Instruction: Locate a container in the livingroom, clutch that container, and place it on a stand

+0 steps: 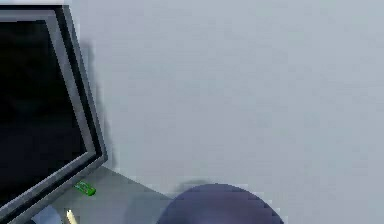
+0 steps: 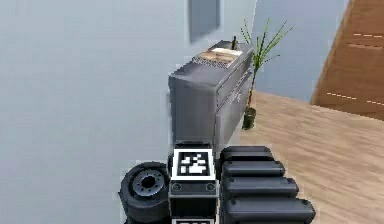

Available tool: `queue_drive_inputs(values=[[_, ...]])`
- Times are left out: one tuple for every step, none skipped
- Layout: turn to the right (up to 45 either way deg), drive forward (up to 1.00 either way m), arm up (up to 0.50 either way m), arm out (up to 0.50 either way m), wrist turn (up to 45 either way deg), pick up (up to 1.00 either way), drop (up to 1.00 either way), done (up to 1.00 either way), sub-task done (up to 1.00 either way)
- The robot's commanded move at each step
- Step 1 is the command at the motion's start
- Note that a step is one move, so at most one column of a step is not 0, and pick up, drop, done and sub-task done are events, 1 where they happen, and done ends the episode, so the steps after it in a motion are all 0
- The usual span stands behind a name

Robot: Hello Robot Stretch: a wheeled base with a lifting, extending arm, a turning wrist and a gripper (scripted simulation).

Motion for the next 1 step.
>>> queue_drive_inputs(values=[[45.0,0.0,0.0,0.0,0.0,0.0,0.0,0.0,0.0]])
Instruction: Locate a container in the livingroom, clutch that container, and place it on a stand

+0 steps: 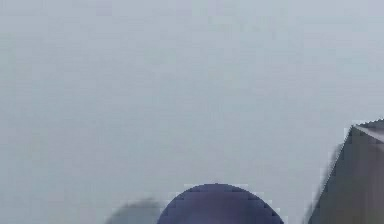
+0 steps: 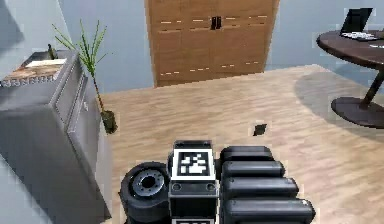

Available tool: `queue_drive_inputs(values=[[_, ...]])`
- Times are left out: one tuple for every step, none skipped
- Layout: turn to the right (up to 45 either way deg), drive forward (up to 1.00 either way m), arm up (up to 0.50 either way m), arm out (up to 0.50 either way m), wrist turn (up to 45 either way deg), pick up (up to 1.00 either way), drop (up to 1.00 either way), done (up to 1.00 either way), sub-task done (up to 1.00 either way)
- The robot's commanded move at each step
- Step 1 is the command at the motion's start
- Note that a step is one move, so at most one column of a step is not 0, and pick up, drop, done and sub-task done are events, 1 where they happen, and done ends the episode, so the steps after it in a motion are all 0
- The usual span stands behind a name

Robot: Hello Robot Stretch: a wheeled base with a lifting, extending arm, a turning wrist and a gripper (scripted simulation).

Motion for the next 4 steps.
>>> queue_drive_inputs(values=[[6.0,0.0,0.0,0.0,0.0,0.0,0.0,0.0,0.0],[-21.0,0.0,0.0,0.0,0.0,0.0,0.0,0.0,0.0],[0.0,0.1,0.0,0.0,0.0,0.0,0.0,0.0,0.0],[-45.0,0.0,0.0,0.0,0.0,0.0,0.0,0.0,0.0]])
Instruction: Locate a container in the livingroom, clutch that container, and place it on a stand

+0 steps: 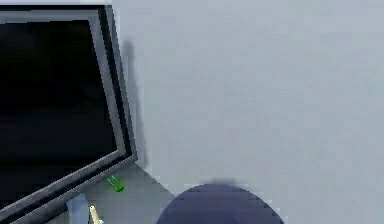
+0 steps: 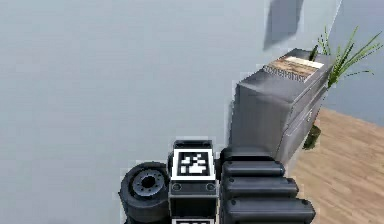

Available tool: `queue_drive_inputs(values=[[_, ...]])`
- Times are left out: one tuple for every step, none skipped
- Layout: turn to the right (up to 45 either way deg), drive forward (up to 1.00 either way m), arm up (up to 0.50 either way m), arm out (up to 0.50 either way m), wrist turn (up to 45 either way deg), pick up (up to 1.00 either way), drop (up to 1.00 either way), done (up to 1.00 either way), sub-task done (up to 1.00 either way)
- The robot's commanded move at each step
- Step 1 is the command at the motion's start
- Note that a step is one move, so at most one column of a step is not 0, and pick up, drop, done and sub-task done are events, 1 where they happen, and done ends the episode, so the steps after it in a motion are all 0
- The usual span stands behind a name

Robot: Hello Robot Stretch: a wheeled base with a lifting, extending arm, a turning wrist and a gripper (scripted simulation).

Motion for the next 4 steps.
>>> queue_drive_inputs(values=[[-45.0,0.0,0.0,0.0,0.0,0.0,0.0,0.0,0.0],[-12.0,0.0,0.0,0.0,0.0,0.0,0.0,0.0,0.0],[45.0,0.0,0.0,0.0,0.0,0.0,0.0,0.0,0.0],[45.0,0.0,0.0,0.0,0.0,0.0,0.0,0.0,0.0]])
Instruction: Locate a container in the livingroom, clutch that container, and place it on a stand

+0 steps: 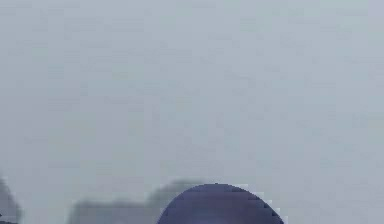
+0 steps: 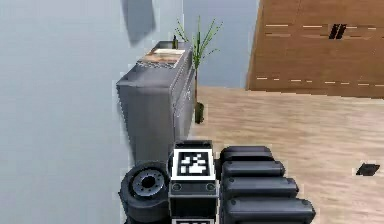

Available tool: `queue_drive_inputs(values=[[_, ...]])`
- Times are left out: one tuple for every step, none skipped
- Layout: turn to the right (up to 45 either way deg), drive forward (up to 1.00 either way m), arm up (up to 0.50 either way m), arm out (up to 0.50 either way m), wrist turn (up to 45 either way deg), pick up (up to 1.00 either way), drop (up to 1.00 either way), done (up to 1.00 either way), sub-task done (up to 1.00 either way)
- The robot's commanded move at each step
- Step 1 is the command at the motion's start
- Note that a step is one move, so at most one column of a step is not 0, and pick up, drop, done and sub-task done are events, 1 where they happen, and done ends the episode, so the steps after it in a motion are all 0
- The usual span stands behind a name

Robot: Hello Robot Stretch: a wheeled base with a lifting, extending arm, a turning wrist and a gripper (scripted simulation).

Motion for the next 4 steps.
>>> queue_drive_inputs(values=[[12.0,0.0,0.0,0.0,0.0,0.0,0.0,0.0,0.0],[-45.0,0.0,0.0,0.0,0.0,0.0,0.0,0.0,0.0],[-45.0,0.0,0.0,0.0,0.0,0.0,0.0,0.0,0.0],[-30.0,0.0,0.0,0.0,0.0,0.0,0.0,0.0,0.0]])
